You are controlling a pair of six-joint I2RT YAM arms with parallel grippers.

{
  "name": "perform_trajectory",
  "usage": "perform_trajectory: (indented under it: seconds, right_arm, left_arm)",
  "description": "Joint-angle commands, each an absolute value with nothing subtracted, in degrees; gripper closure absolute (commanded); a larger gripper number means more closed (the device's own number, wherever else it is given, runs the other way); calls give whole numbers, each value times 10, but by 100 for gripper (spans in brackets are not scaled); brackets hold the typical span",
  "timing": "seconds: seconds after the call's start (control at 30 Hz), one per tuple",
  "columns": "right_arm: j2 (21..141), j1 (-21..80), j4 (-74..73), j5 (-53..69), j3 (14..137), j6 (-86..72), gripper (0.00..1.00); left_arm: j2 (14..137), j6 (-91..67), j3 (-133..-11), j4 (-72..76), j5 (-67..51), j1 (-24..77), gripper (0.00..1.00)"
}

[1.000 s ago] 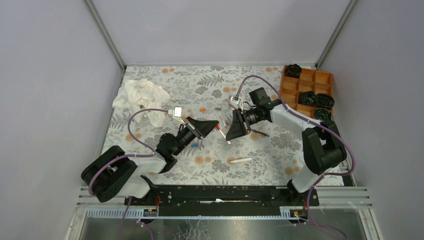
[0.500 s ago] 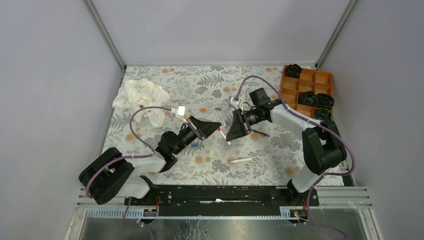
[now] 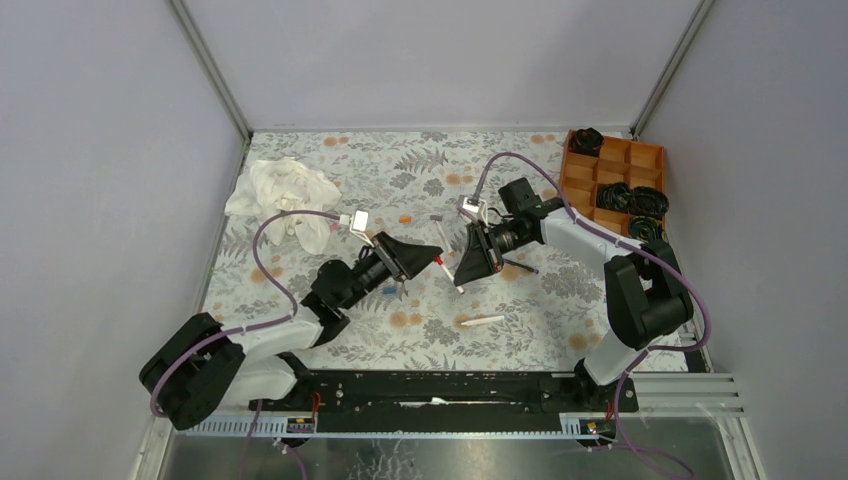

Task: Insert the pens into the pen caps
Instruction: Insert the pen cap onto the pen, then press the pen cap onto the pen.

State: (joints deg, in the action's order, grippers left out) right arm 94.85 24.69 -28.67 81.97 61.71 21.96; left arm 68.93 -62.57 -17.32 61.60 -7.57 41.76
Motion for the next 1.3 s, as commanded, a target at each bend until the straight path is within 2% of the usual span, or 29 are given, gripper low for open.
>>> perform_trajectory:
  seconds: [0.0,0.2,0.57,0.67,0.93,1.27]
  right_arm:
    - [923,243,-353,834,652,292,100]
    - [929,243,-412,825,682,350,100]
    - [941,243,-419,824,705,345,100]
    - [942,243,-419,824,706,343,100]
    - [946,243,-410,819,704,334,100]
    - [948,243,-408,819,698,333,100]
  left_arm:
    - [673,-589,-198,553,-93,420,35]
    - [649,-580,-178,566,-99,420,32]
    - [639,-574,-167,604,-130,426,32]
    - [658,-580,-175,612,-132,432,35]
    - [712,-594,-191,664,-137,458,51]
    - [711,-599,-188,667,-108,466,59]
